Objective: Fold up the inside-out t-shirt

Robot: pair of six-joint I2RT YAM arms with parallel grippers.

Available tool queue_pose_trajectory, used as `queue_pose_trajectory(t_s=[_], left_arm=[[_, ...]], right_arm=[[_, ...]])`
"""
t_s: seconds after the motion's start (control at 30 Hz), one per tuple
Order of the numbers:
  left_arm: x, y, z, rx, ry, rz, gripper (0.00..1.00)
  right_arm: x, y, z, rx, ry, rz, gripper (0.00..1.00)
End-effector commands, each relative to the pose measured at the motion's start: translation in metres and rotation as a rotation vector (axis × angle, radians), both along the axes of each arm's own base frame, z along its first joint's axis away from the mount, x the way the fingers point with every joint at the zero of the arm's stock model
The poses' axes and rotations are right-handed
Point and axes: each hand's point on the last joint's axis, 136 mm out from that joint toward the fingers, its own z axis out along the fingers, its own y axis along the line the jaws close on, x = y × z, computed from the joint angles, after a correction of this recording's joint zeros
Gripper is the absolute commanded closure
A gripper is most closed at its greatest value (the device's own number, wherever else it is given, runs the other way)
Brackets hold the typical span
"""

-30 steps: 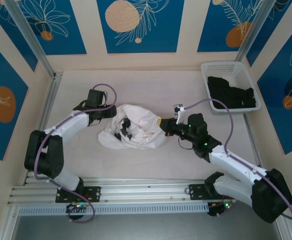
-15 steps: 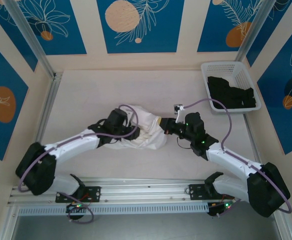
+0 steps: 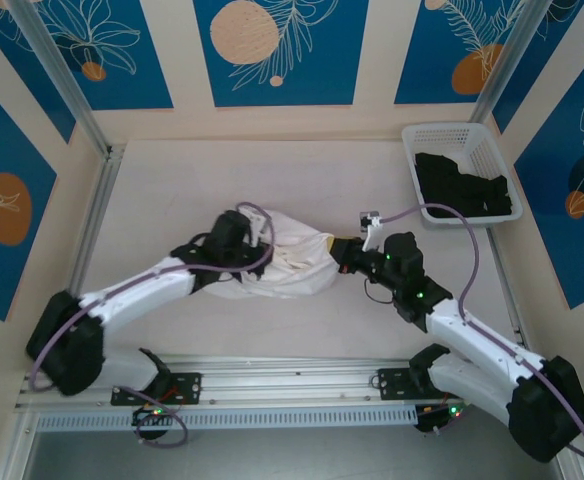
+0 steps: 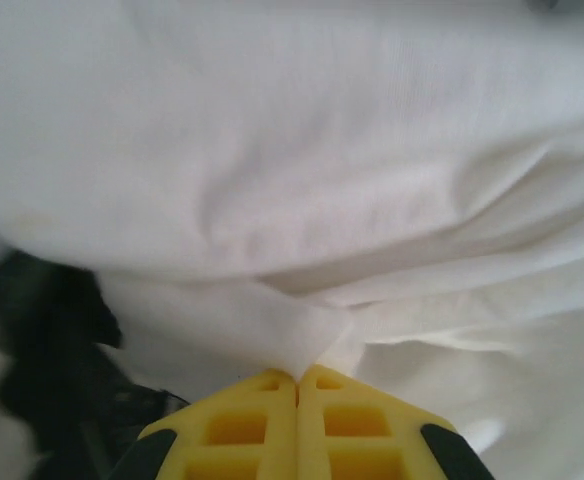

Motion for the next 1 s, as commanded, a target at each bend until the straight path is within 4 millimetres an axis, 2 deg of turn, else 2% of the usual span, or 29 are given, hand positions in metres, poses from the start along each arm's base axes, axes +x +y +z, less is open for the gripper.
queue_pose_trajectory(t_s=[0.0, 0.13, 0.2, 0.27, 0.33, 0.4, 0.5, 0.6, 0.67, 0.8, 0.87, 0.97], left_arm=[[0.001, 0.014, 0.071, -0.191, -0.171, -0.011, 1.0], [-0.007, 0.038, 0.124, -0.35, -0.321, -0.009, 1.0], [-0.014, 0.045, 0.137, -0.378, -0.387, -0.015, 1.0], [-0.021, 0.047, 0.142, -0.395, -0.431, -0.03, 1.0], [-0.028, 0.048, 0.137, -0.404, -0.444, -0.05, 1.0], [-0.032, 0.047, 0.127, -0.399, -0.432, -0.069, 1.0], [-0.041, 0.045, 0.111, -0.383, -0.408, -0.107, 1.0], [-0.048, 0.046, 0.102, -0.374, -0.401, -0.123, 1.0], [-0.05, 0.047, 0.098, -0.373, -0.399, -0.124, 1.0], [-0.05, 0.046, 0.092, -0.365, -0.383, -0.129, 1.0], [-0.05, 0.045, 0.091, -0.366, -0.379, -0.132, 1.0], [-0.051, 0.045, 0.09, -0.366, -0.376, -0.138, 1.0]], right_arm=[[-0.016, 0.001, 0.007, -0.023, -0.125, 0.071, 1.0], [-0.025, 0.006, -0.001, -0.016, -0.143, 0.105, 1.0], [-0.023, 0.004, -0.016, -0.034, -0.099, 0.073, 1.0], [-0.025, 0.007, -0.035, -0.068, -0.043, 0.061, 0.99], [-0.031, 0.013, -0.049, -0.13, -0.007, 0.093, 0.91], [-0.038, 0.019, -0.053, -0.208, -0.027, 0.138, 0.8], [-0.042, 0.019, -0.038, -0.338, -0.116, 0.157, 0.65], [-0.041, 0.026, -0.013, -0.348, -0.194, 0.192, 0.54], [-0.039, 0.04, -0.006, -0.333, -0.195, 0.246, 0.5], [-0.033, 0.08, -0.011, -0.359, -0.14, 0.379, 0.44], [-0.033, 0.101, -0.014, -0.379, -0.136, 0.436, 0.37], [-0.023, 0.126, -0.02, -0.416, -0.127, 0.46, 0.38]])
